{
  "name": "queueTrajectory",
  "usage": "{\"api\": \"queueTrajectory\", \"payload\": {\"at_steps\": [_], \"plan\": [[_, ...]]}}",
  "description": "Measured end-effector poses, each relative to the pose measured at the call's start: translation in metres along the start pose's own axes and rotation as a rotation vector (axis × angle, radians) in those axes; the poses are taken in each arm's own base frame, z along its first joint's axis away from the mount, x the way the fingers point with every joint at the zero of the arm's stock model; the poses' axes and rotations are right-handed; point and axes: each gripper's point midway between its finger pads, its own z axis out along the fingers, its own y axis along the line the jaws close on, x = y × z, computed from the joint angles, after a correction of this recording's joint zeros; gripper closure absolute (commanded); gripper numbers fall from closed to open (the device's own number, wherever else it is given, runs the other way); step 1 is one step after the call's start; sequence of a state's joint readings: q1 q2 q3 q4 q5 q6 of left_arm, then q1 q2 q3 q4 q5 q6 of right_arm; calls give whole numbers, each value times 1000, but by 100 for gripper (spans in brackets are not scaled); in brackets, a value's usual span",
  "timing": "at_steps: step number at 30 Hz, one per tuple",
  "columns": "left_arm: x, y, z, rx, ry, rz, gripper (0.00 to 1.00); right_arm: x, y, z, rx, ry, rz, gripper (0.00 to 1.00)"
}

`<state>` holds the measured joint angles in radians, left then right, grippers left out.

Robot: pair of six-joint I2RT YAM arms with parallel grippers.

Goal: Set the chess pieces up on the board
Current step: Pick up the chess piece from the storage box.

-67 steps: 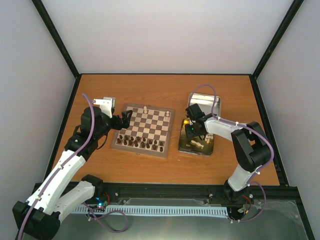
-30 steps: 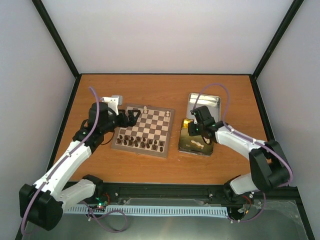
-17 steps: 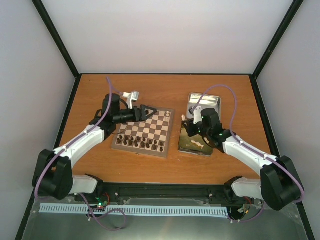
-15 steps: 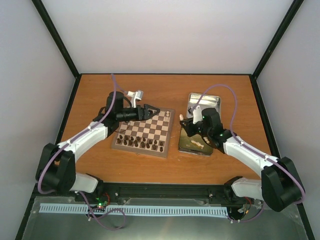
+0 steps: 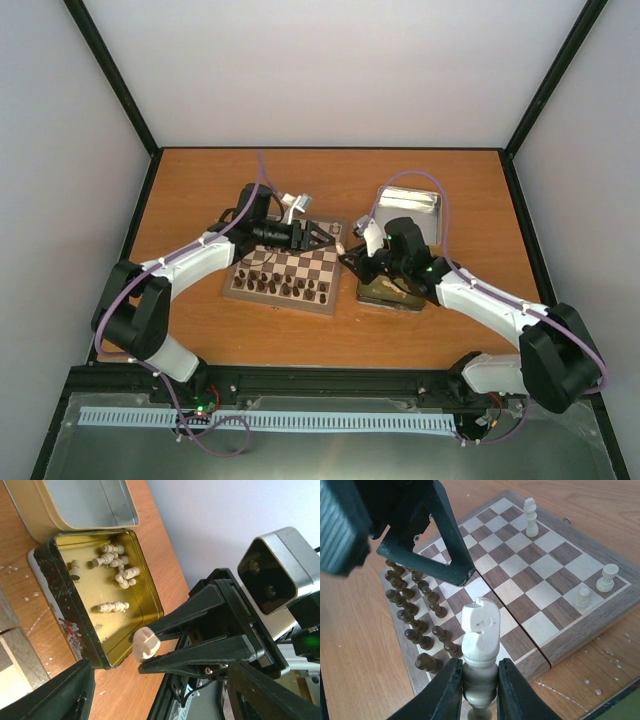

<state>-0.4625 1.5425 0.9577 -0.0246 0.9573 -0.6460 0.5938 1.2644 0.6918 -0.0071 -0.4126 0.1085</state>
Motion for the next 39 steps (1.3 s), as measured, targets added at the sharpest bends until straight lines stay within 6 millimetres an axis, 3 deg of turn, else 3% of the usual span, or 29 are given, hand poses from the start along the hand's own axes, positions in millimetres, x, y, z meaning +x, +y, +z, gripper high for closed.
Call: {"api": "queueTrajectory", "payload": {"at_steps": [6,11,17,26,30,39], "plan": [[12,0,8,7,45,-7,42,-2,5,15,35,53,-48,80],[14,11,9,-42,43,-39,54,-5,8,27,71,80,-98,80],[11,25,8,-118,9,-68,61,-8,10,39,96,108,-146,80],[3,37,-1,-173,-67,-124,90,-12,13,43,100,107,-181,80],[2,38,-3,-181,-91,-135,99,-12,11,45,108,113,-177,80],[-5,37,-17,-256,-161,-94,99,-18,7,50,138,89,-141,75]]}}
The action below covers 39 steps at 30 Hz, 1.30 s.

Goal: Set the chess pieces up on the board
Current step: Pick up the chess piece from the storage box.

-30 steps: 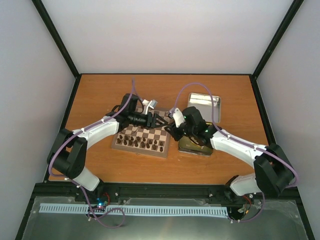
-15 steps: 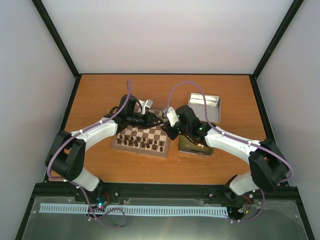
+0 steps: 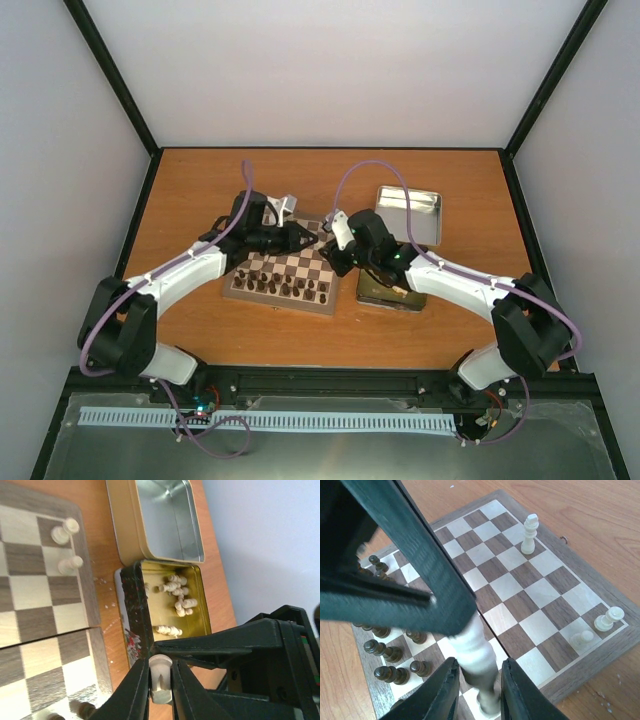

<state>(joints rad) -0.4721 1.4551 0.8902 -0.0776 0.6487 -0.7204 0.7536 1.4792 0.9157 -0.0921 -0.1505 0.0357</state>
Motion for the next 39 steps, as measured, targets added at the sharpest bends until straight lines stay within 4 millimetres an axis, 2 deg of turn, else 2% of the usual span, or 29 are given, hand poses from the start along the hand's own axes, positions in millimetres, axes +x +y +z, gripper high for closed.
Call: {"api": "queueTrajectory", "payload": {"at_steps": [4,8,13,18,21,24,27,31,35,39], "plan": [[-10,1,-14,-60,-68,41,99,-1,2,1,-16,-6,6,76],[-15,12,-21,-141,-109,64,99,3,5,11,-37,23,10,79],[-12,27,-24,-207,-103,59,99,9,9,18,-68,48,13,65],[-7,23,-25,-176,-71,62,99,7,10,17,-73,37,19,55],[-2,11,-27,-104,-37,63,99,3,13,6,-106,-10,47,47],[0,-5,-34,-28,-20,73,99,-2,13,-22,-154,-96,119,34],[-6,-28,-49,74,-35,86,99,-25,6,-58,-188,-237,232,26],[-19,-62,-70,210,-84,90,99,-62,11,-87,-283,-377,410,25],[-26,-93,-87,335,-119,55,99,-79,21,-93,-417,-416,601,28],[-32,-115,-100,421,-135,13,99,-91,31,-102,-556,-454,731,39]]}}
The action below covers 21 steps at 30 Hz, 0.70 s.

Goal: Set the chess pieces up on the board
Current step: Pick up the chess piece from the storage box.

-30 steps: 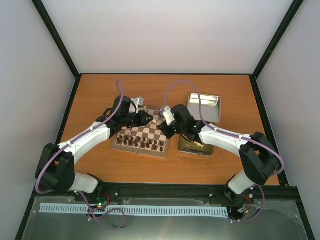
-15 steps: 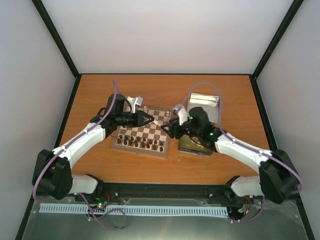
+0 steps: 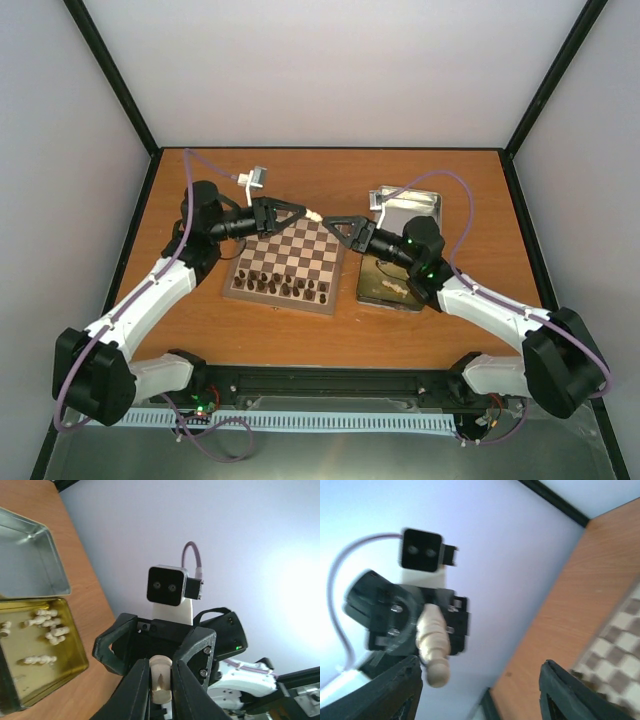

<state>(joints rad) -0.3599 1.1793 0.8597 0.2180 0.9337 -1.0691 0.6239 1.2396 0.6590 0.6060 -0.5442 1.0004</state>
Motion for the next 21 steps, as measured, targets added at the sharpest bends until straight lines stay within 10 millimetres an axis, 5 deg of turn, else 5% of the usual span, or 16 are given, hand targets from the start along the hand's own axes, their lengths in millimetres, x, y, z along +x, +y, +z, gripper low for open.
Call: {"api": "queueTrajectory", "payload": {"at_steps": [9,21], "plan": [[-3,-19,-3,68,-16,-59,99,-17,47,-6,-200,-58,100,53],[-4,-23,-4,84,-19,-63,99,-8,42,2,-200,-12,163,69]]}}
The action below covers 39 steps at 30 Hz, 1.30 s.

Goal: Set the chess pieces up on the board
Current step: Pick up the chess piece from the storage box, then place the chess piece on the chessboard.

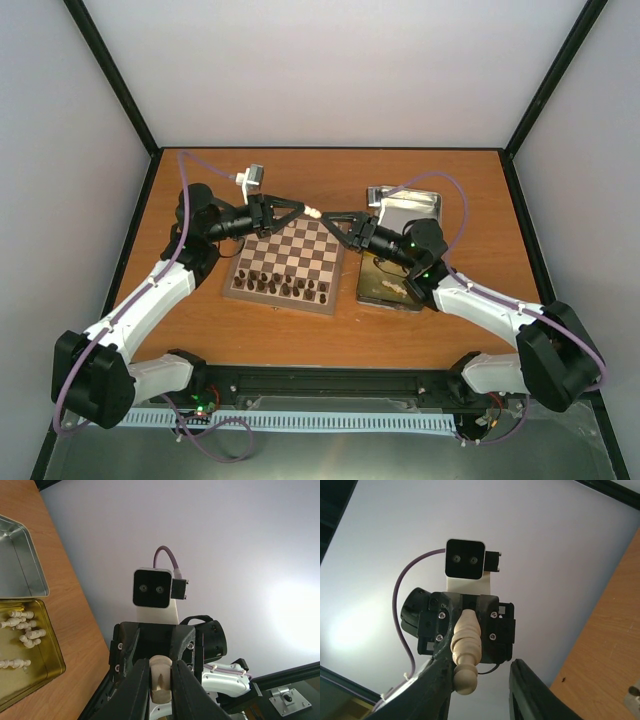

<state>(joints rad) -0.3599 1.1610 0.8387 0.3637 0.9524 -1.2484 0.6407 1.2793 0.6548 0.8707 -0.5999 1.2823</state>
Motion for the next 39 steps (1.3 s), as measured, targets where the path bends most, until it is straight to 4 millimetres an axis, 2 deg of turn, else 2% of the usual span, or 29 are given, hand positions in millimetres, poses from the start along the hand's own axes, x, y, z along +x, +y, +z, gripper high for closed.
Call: {"api": "queueTrajectory", "payload": {"at_steps": [6,12,15,18,21,24,26,30,35,39], "plan": [[1,0,0,2,2,0,99,-2,1,2,7,-2,0,77],[2,5,0,-5,4,-8,99,-3,1,3,8,-2,-3,96],[1,10,0,-26,-6,-2,99,-3,-3,4,32,5,-14,97],[-1,26,-1,-94,-30,15,99,-2,-18,4,110,22,-23,97],[-7,52,-6,-232,-74,48,99,2,-42,-1,246,64,-45,97],[-17,79,-20,-417,-135,111,99,-2,-67,-7,427,101,-104,97],[-25,100,-39,-589,-184,171,99,-11,-82,-8,562,137,-163,97],[-32,123,-75,-844,-233,263,99,-19,-118,-10,776,240,-255,97],[-36,134,-111,-1054,-259,358,99,-5,-182,-16,1056,434,-325,97],[-40,137,-125,-1138,-268,404,99,7,-216,-9,1188,565,-388,96]]}}
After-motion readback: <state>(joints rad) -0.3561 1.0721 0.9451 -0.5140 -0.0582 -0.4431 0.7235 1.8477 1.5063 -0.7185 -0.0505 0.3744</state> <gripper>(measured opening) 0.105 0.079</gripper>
